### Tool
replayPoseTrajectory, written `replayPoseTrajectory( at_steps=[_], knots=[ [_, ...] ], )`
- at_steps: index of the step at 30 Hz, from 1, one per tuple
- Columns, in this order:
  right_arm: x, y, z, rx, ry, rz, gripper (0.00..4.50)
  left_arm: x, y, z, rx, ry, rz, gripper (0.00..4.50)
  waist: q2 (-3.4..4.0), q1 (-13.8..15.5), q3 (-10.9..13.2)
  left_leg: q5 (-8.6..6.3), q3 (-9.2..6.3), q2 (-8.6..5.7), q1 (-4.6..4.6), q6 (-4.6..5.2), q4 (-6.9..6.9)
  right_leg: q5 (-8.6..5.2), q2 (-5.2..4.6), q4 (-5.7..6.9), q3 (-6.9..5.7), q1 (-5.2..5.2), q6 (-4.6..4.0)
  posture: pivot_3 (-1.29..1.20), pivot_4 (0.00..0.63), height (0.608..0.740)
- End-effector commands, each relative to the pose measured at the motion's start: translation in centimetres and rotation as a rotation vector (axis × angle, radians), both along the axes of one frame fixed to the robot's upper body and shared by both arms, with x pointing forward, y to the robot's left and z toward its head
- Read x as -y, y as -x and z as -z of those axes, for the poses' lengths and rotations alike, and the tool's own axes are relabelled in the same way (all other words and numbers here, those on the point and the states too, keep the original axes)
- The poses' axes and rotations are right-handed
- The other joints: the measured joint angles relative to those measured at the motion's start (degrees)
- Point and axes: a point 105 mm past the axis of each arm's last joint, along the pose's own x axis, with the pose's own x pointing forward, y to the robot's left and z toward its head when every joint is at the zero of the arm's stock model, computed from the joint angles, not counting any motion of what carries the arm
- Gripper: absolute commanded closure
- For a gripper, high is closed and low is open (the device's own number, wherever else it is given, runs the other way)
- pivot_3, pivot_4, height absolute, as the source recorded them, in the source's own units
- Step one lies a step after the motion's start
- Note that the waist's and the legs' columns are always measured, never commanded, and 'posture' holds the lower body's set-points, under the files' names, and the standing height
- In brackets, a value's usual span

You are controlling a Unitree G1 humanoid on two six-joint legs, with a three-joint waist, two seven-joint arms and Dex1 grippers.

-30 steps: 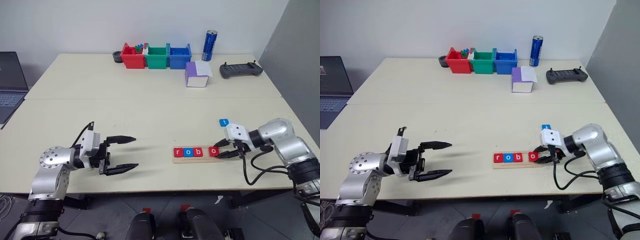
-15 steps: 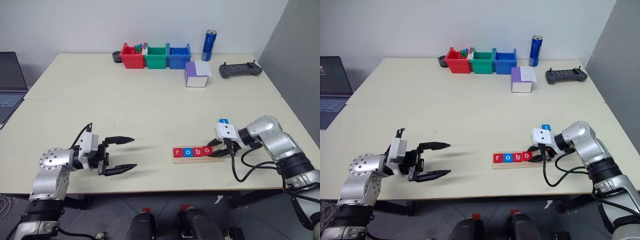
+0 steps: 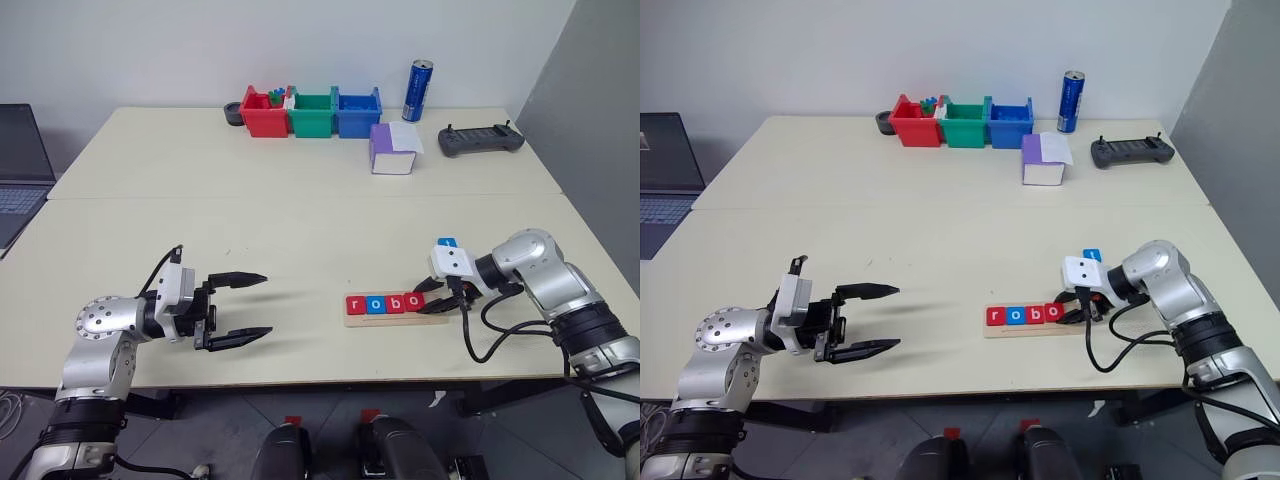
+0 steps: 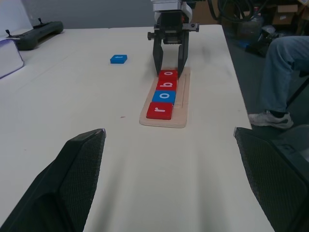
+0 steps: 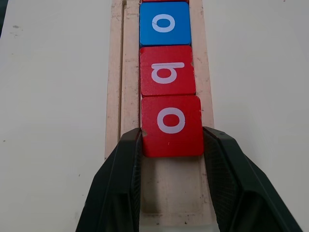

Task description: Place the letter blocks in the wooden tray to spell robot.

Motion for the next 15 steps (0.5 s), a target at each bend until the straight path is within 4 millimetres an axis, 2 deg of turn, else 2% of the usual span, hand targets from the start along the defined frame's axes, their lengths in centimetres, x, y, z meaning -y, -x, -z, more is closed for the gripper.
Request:
replayPoseTrajectory(
  at_steps=[1,7,11,15],
  knots=[
    [-0.2,-0.3,-1.1,0.033,0.003,-0.019,2.05,-0.1,-0.1,-1.2,0.046,0.002,0.0,0.0,0.0,0.0,0.0,0.0,0.0,0.0,0.0,0.0,0.0,0.0,0.0,0.0,0.0,0.0,0.0,0.0,0.15,0.74],
    [-0.3,-0.7,-3.2,0.077,-0.039,-0.028,0.03,-0.2,-0.2,-1.0,0.044,-0.001,-0.005,0.0,0.0,-0.04,0.0,0.0,0.0,0.0,-0.01,0.0,0.0,0.0,0.0,0.0,0.0,-0.01,0.0,0.0,0.15,0.74],
    [0.7,-1.1,-4.5,0.083,-0.073,0.023,0.03,-0.2,-0.3,-1.1,0.047,-0.001,-0.004,0.0,0.0,0.04,0.0,0.0,-0.01,0.0,-0.01,0.0,-0.01,0.0,0.0,-0.01,-0.01,-0.01,0.0,0.0,0.15,0.74],
    [2.1,-2.3,-6.7,0.106,-0.202,0.199,0.03,-0.2,-0.3,-1.1,0.053,0.001,-0.006,0.0,0.0,0.12,0.0,0.0,0.0,0.0,-0.03,0.0,-0.01,0.0,-0.01,-0.03,0.0,-0.01,0.0,0.0,0.15,0.74]
  ],
)
